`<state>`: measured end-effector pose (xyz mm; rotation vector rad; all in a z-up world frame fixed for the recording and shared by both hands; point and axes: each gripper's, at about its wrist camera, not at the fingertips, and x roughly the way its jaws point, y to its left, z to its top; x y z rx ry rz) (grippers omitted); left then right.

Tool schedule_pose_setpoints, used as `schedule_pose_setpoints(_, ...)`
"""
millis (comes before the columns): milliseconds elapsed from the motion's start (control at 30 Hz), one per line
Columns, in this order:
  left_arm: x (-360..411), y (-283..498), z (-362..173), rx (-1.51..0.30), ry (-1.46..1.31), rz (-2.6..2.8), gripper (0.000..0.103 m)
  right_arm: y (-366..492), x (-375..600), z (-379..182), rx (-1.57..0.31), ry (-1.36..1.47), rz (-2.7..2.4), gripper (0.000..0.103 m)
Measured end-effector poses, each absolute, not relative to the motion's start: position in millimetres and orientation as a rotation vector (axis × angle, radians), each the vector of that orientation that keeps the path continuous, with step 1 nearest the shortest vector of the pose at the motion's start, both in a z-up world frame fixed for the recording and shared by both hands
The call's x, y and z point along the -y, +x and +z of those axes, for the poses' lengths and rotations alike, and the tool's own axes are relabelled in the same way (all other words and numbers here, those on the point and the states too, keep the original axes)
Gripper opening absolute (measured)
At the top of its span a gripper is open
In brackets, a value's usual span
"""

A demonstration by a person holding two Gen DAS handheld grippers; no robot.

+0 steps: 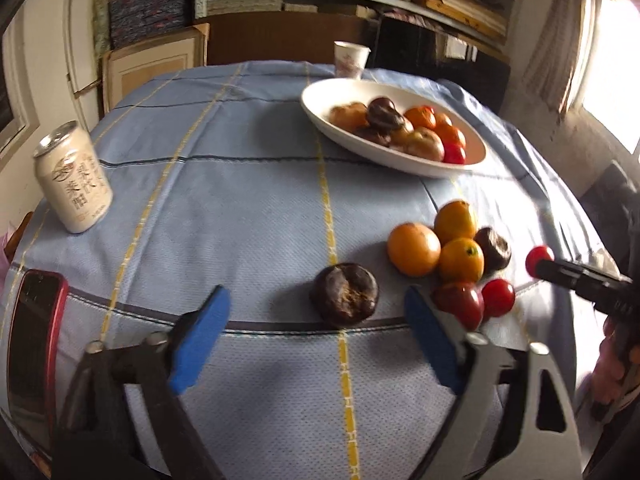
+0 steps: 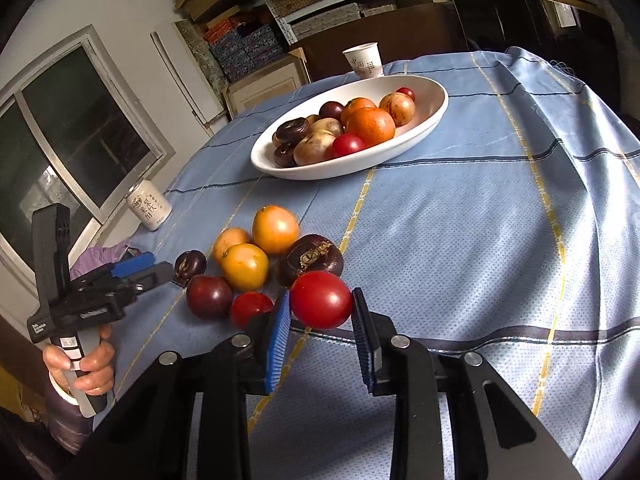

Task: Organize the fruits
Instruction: 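Grasp the red tomato with the right gripper while the left gripper grasps a dark plum, then carry the tomato and plum onto the white plate and open both grippers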

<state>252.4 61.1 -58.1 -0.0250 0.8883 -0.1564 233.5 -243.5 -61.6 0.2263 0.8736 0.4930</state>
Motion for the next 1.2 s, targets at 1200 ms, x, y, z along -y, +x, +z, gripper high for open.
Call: schedule_pose_setpoints(1200, -36.9, 264.5, -67.5, -0.931, 0.062, -0.118, 0.041, 231.5, 249.1, -56.9, -0.847, 0.238, 0.490, 0.031)
